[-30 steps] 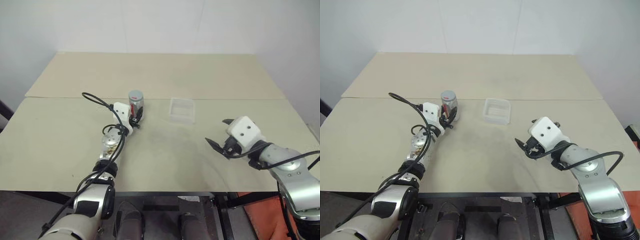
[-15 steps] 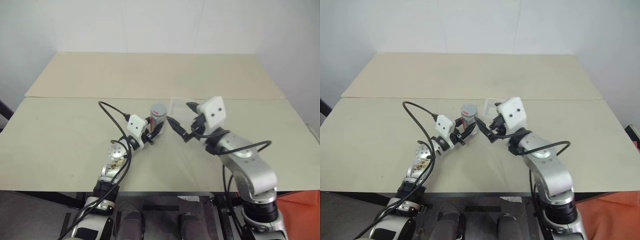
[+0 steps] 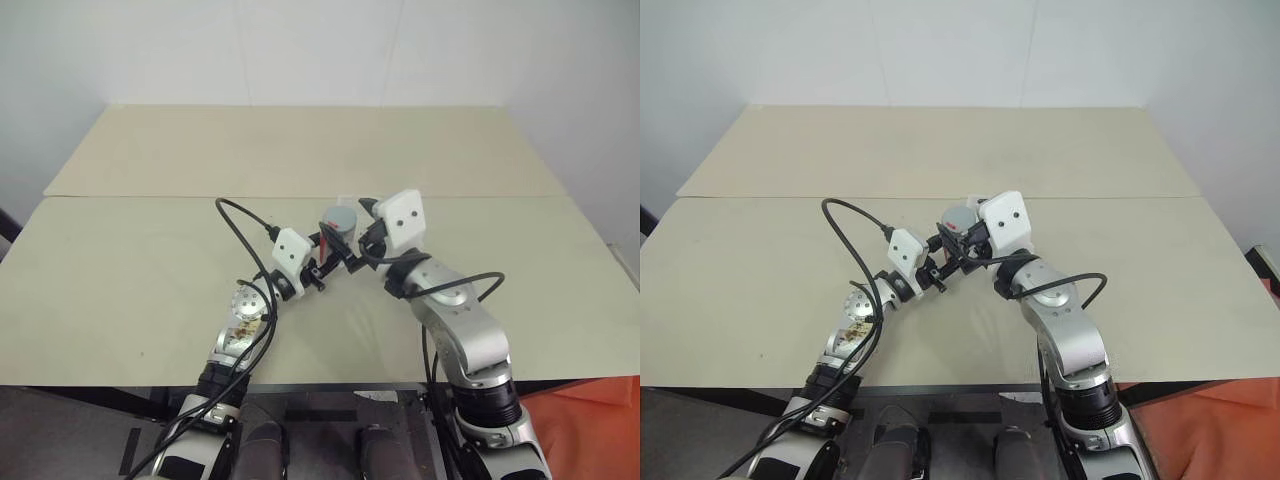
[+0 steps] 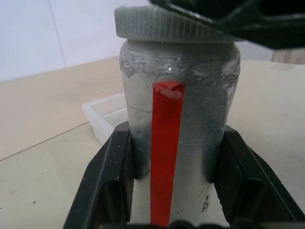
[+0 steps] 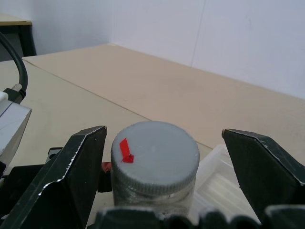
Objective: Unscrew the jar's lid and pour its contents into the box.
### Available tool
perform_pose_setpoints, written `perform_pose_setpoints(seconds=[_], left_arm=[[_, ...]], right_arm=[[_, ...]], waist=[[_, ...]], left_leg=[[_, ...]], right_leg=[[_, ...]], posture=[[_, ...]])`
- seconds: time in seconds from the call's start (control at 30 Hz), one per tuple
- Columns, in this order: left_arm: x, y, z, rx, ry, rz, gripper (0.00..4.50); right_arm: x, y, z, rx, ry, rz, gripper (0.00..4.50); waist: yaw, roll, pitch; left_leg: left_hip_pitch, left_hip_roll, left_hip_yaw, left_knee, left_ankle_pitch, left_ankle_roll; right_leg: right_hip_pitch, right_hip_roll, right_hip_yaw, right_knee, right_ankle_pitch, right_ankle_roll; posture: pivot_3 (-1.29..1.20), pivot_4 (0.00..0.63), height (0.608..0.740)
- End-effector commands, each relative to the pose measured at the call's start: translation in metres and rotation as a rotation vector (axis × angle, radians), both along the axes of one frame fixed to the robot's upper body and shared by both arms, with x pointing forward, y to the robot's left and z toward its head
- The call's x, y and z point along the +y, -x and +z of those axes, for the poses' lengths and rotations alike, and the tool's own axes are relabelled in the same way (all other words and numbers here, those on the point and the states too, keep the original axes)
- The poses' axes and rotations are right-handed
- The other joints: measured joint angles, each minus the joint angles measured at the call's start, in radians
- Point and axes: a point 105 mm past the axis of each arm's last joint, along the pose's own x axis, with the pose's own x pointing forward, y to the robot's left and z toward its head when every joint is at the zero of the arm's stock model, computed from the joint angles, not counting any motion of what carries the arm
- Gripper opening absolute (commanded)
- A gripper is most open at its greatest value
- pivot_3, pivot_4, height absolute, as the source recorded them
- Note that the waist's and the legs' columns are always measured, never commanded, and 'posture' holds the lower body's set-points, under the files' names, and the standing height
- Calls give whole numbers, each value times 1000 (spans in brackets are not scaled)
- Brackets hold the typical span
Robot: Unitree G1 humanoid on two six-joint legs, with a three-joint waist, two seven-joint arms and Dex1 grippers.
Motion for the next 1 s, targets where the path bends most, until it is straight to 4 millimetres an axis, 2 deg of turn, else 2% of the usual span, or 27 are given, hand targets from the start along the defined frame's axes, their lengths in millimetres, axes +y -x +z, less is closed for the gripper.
perform_pose_setpoints(seconds=[0.03, 0.37, 0.47, 0.57, 0.6, 0.87, 1.0], left_arm=[[-5, 4, 14, -52, 14, -14, 1924], [-5, 3, 14, -54, 21, -9, 1924], [-5, 3, 14, -55, 21, -6, 1924], [-4, 2, 14, -58, 16, 0, 1924], [-3, 1, 14, -57, 16, 2, 1924], [-4, 3, 10, -47, 0, -21, 1924], [-4, 14, 12, -48, -9, -114, 1924]], right_arm=[[3, 2, 15, -74, 3, 11, 4500], [8, 2, 10, -59, 23, 44, 4500], [9, 1, 10, -57, 20, 50, 3951], [10, 1, 10, -57, 22, 51, 2951], [10, 0, 10, -58, 23, 50, 2798], [8, 0, 10, -76, 37, 35, 2798], [7, 8, 15, -80, 37, 139, 2798]], waist=[[0, 0, 0], [0, 0, 0], [0, 0, 0], [0, 0, 0], [0, 0, 0], [0, 0, 0], [-1, 0, 0]], left_leg=[[0, 0, 0, 0, 0, 0], [0, 0, 0, 0, 0, 0], [0, 0, 0, 0, 0, 0], [0, 0, 0, 0, 0, 0], [0, 0, 0, 0, 0, 0], [0, 0, 0, 0, 0, 0], [0, 0, 0, 0, 0, 0]], right_leg=[[0, 0, 0, 0, 0, 0], [0, 0, 0, 0, 0, 0], [0, 0, 0, 0, 0, 0], [0, 0, 0, 0, 0, 0], [0, 0, 0, 0, 0, 0], [0, 0, 0, 0, 0, 0], [-1, 0, 0, 0, 0, 0]], posture=[[0, 150, 740], [0, 150, 740], [0, 150, 740], [0, 150, 740], [0, 150, 740], [0, 150, 740], [0, 150, 740]])
